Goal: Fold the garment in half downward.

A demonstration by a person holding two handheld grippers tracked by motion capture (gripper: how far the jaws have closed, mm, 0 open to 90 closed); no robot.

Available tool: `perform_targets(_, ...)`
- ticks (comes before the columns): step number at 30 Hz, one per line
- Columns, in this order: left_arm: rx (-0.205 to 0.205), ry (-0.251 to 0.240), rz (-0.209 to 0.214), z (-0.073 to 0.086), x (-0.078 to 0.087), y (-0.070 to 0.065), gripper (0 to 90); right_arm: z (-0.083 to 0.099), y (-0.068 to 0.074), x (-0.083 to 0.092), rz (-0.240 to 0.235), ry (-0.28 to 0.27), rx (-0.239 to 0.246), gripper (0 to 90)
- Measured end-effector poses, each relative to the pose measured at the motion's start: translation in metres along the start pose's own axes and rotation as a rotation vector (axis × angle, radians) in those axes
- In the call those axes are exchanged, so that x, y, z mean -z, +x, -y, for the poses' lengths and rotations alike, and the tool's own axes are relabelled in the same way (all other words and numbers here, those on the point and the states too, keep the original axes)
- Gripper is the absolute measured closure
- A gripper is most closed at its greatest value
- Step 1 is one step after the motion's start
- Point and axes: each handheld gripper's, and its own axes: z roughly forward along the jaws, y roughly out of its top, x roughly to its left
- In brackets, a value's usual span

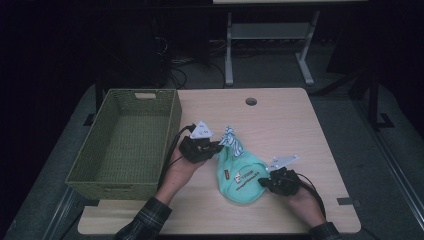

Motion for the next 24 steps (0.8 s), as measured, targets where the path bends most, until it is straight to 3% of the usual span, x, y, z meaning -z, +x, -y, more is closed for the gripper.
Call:
perform_targets(14,-0.058,0.010,0.142,-0.004,-0.005,-0.021,82.1,0.000,0.000,-0.001,0.004,-0.003,0.000,89.7)
perform_targets(24,-0.109,0.034,0.240,0.000,-0.009,-0.045,82.1,0.000,0.000,-0.001,0.004,-0.005,-0.012,89.8)
